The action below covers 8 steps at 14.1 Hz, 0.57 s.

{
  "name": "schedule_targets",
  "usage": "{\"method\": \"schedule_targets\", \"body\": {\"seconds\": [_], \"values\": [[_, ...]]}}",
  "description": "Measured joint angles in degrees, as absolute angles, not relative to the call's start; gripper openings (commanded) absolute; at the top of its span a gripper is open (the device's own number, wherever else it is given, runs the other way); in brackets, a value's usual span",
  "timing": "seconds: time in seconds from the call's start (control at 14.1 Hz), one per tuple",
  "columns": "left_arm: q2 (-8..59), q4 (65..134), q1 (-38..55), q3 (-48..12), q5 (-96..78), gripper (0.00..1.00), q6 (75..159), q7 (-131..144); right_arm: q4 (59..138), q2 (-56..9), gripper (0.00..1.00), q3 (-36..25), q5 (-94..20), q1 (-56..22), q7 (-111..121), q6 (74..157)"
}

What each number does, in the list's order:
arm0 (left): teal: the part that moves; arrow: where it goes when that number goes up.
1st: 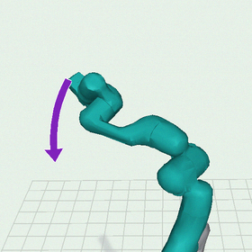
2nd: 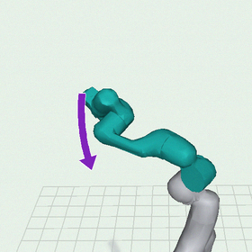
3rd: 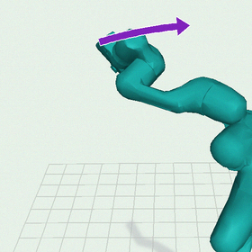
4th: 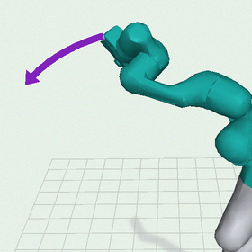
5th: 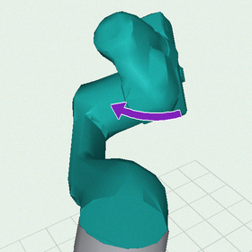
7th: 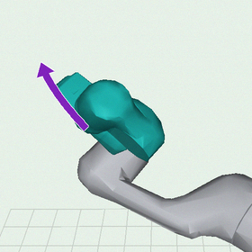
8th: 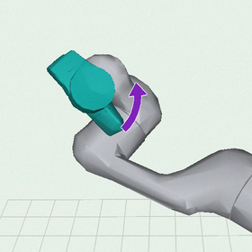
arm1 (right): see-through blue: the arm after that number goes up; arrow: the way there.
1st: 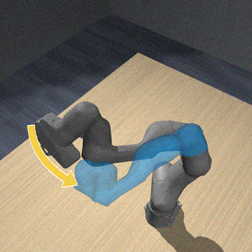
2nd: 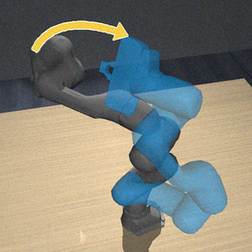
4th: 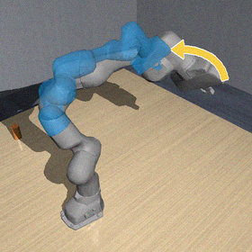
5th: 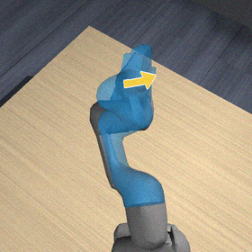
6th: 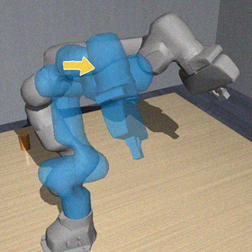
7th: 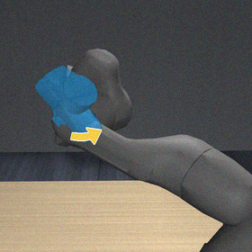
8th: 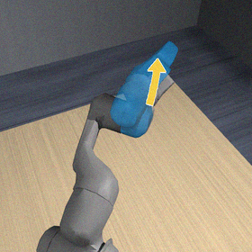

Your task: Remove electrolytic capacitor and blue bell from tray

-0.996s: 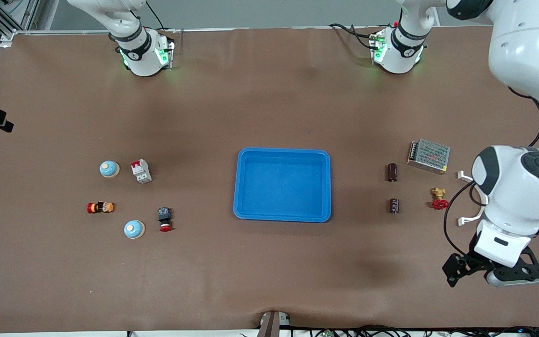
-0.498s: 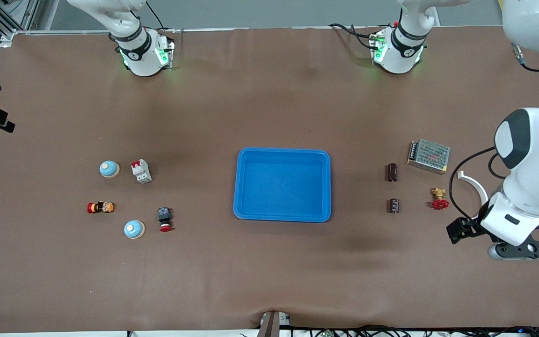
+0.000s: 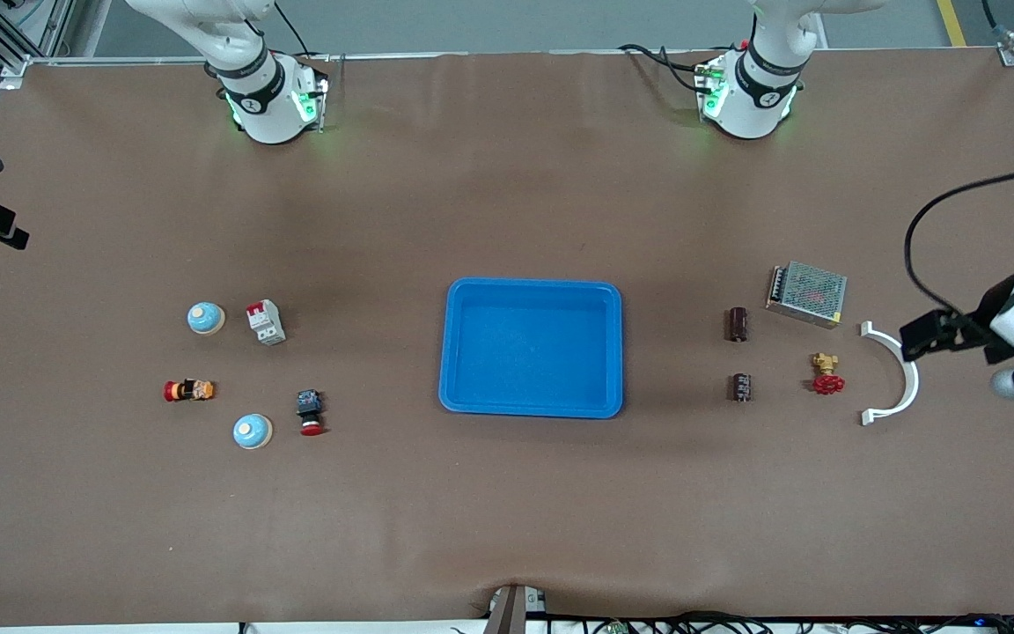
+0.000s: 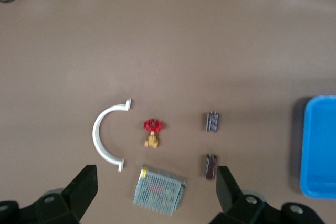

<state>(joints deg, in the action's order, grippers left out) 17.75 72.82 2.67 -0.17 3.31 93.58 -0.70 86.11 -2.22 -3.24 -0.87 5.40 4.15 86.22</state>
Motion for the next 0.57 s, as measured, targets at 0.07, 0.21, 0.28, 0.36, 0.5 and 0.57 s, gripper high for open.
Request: {"method": "schedule_targets", "body": {"seconds": [0.07, 0.21, 0.28, 0.36, 0.5, 0.57], "values": [[16.5, 72.8, 3.0, 0.0, 3.2, 1.00, 91.5, -0.7, 86.1, -2.2, 1.00, -3.2, -0.9, 5.4, 4.2, 86.2], [13.7, 72.8, 3.5, 0.1, 2.4, 1.00, 87.4, -0.7, 86.2, -2.2, 1.00, -3.2, -0.9, 5.4, 4.1, 86.2], [12.1, 72.8, 3.5, 0.1, 1.7, 1.00, 85.6, -0.7, 86.2, -2.2, 1.00, -3.2, -0.9, 5.4, 4.1, 86.2], [10.7, 72.8, 3.5, 0.2, 0.9, 1.00, 84.1, -0.7, 86.2, -2.2, 1.00, -3.2, -0.9, 5.4, 4.1, 86.2], [8.7, 73.0, 3.5, -0.3, 0.1, 1.00, 81.2, 0.1, 86.2, -2.2, 1.00, -3.2, -0.9, 5.4, 4.1, 86.2], [8.3, 73.2, 3.5, -0.6, 0.1, 1.00, 80.3, 0.3, 86.2, -2.2, 1.00, -3.2, -0.9, 5.4, 4.1, 86.2]]}}
